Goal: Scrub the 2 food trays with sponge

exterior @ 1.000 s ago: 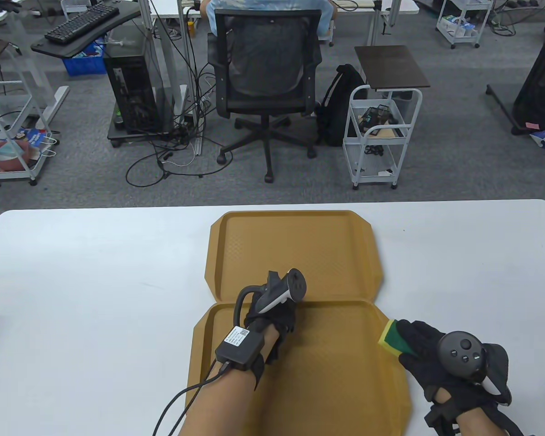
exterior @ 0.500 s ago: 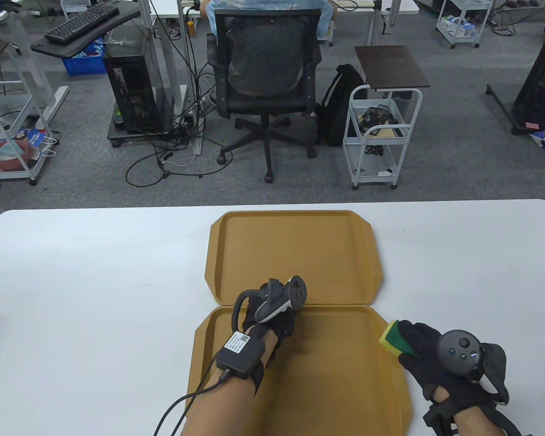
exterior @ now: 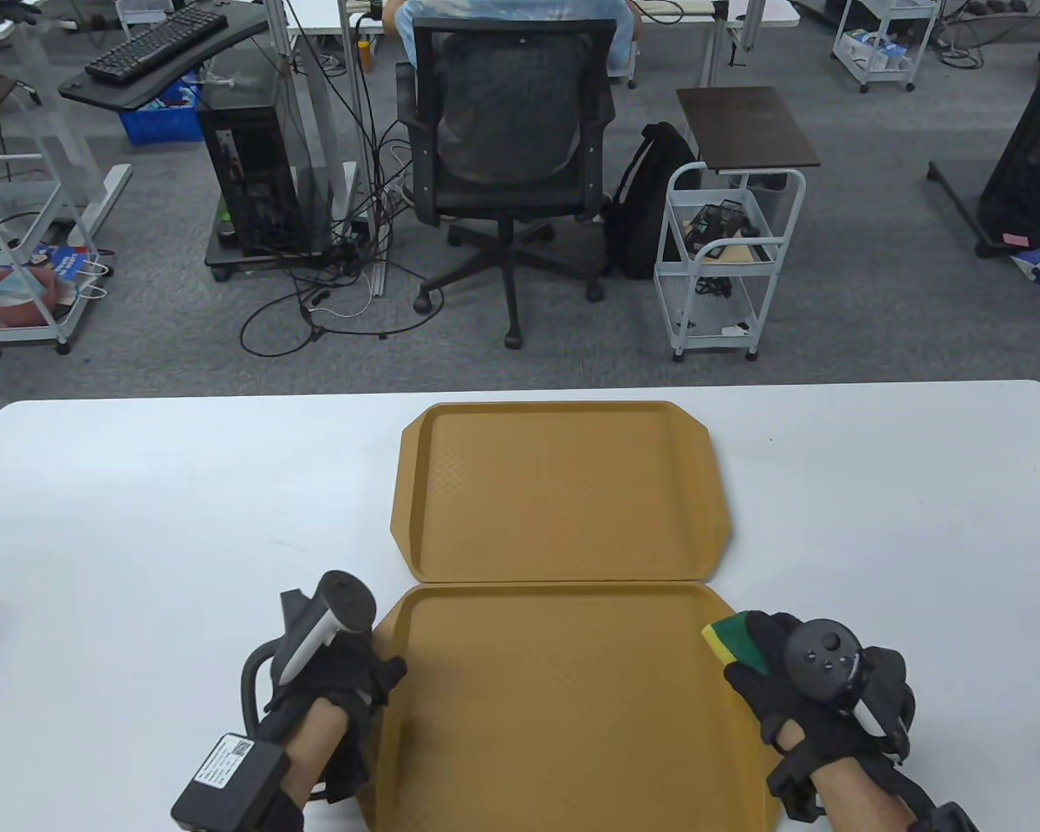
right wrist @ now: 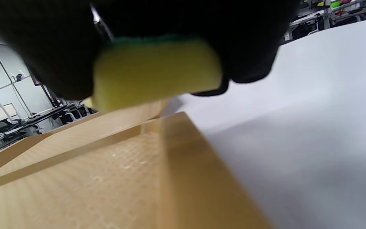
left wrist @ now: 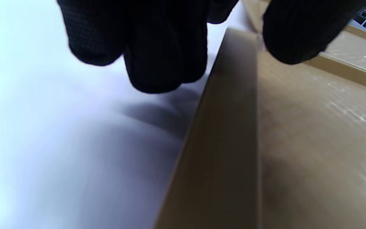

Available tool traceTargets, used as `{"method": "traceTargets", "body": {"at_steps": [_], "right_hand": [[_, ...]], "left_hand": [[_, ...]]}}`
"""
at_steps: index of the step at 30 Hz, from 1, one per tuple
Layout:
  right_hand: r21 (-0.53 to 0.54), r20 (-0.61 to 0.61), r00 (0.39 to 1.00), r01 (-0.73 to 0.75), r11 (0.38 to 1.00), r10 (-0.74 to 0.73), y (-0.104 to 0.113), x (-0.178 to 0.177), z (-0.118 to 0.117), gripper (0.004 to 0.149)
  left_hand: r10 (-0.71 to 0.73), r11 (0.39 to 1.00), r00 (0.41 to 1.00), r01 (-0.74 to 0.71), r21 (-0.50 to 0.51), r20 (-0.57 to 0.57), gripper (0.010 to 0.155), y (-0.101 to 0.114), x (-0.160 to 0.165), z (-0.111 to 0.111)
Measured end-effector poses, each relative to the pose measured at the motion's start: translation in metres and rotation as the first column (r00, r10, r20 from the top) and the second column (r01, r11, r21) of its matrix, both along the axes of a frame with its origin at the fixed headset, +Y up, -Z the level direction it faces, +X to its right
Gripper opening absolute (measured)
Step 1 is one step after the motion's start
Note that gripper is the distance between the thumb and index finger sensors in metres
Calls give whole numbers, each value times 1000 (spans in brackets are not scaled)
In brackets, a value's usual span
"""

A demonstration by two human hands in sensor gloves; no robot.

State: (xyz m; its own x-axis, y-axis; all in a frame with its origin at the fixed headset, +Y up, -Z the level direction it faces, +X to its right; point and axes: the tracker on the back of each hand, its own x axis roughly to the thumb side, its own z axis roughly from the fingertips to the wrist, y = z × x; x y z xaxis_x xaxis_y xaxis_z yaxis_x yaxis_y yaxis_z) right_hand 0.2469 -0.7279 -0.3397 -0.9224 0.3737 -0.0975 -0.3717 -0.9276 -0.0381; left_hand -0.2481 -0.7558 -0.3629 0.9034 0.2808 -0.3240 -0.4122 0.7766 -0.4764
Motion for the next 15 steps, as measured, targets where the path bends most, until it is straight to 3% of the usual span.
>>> {"method": "traceTargets", "body": {"at_steps": [5, 10, 15], "right_hand": [[-39, 38, 992, -123, 992, 124, -13, -42, -25, 65], [-25, 103, 937, -333, 943, 333, -22, -70, -48, 62], [-26, 153, 895, -421, 907, 420, -31, -78, -59, 58]], "left_hand": [[87, 993, 995, -83, 89, -45, 84, -16, -9, 14], [162, 985, 986, -158, 67, -51, 79, -22, -15, 13], [167, 984, 985, -164, 64, -43, 77, -23, -14, 12]]}}
